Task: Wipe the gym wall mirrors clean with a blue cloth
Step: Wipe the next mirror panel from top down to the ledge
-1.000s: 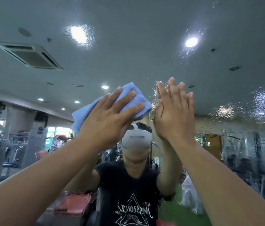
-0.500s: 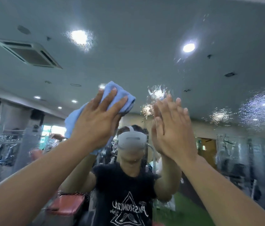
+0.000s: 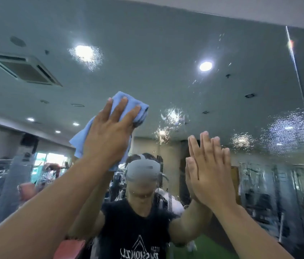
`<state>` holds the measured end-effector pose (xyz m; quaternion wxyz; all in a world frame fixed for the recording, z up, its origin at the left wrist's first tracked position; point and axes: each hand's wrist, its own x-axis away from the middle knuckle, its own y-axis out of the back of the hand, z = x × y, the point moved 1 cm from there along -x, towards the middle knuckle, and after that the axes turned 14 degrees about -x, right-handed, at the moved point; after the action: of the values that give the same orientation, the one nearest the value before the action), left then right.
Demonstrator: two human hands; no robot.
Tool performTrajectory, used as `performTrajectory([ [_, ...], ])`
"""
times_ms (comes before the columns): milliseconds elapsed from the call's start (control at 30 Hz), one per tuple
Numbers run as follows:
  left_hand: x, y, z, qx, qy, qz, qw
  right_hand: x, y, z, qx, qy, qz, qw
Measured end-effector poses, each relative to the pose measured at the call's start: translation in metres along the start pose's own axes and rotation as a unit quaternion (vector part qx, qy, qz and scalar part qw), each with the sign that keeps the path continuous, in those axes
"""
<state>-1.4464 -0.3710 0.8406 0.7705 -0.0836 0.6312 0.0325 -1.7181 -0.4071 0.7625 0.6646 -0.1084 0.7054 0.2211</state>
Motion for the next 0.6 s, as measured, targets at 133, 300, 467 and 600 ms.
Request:
performTrajectory([
  [133, 0.004, -0.005, -0.006, 0.012, -0.023, 0.026, 0.999, 0.001, -0.003, -0.001, 0.0, 0.005, -0.015, 1.0],
  [300, 0.007, -0.006, -0.004, -0.018, -0.161, -0.011, 0.987, 0.002, -0.005, -0.002, 0.007, 0.001, -0.02, 1.0],
  [467, 0.016, -0.004, -0.003, 0.0, -0.225, -0.053, 0.973, 0.001, -0.005, -0.002, -0.002, -0.004, -0.028, 1.0],
  [600, 0.007, -0.004, 0.008, 0.024, -0.247, -0.063, 0.967, 0.001, -0.002, 0.0, -0.003, -0.012, -0.022, 1.0],
])
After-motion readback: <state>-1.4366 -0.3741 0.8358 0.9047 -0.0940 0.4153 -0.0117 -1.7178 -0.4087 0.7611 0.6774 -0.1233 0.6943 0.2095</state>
